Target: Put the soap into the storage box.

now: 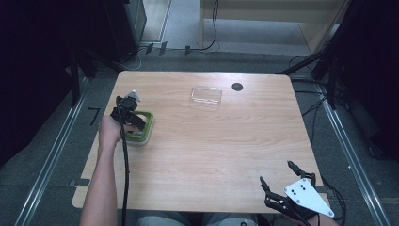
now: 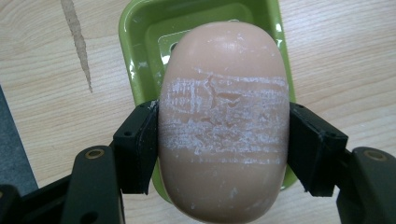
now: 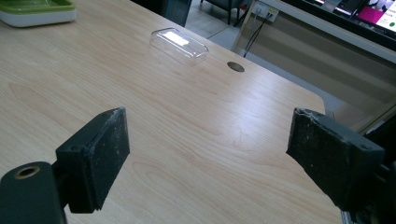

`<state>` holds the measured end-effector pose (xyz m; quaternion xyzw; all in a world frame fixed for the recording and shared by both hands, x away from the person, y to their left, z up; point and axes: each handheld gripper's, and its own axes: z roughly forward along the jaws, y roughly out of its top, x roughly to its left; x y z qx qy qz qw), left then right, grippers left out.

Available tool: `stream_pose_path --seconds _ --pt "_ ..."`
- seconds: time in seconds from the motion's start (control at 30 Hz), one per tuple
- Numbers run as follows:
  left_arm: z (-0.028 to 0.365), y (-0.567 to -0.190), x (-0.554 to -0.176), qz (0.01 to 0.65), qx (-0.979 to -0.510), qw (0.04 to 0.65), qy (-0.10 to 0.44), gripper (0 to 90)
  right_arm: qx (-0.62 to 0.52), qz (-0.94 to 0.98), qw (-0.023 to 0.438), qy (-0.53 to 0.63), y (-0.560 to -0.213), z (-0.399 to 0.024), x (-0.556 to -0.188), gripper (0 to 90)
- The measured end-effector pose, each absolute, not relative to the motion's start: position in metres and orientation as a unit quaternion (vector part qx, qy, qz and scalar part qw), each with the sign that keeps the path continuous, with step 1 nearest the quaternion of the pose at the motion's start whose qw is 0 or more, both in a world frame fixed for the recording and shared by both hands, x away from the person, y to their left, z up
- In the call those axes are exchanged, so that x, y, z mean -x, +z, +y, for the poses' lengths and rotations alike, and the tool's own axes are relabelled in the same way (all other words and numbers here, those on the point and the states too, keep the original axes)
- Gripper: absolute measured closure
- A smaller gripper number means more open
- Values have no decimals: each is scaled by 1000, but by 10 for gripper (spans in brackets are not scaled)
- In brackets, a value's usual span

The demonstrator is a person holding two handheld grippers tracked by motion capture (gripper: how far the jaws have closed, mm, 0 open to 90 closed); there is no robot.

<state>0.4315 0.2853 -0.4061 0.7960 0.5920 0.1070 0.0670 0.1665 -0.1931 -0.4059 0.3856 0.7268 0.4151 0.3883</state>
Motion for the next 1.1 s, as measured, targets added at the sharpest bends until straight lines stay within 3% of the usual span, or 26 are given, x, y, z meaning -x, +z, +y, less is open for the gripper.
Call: stream_pose_path --seconds 1.1 --pt "278 -427 -440 608 -783 53 122 333 -386 726 389 417 -406 -193 -167 133"
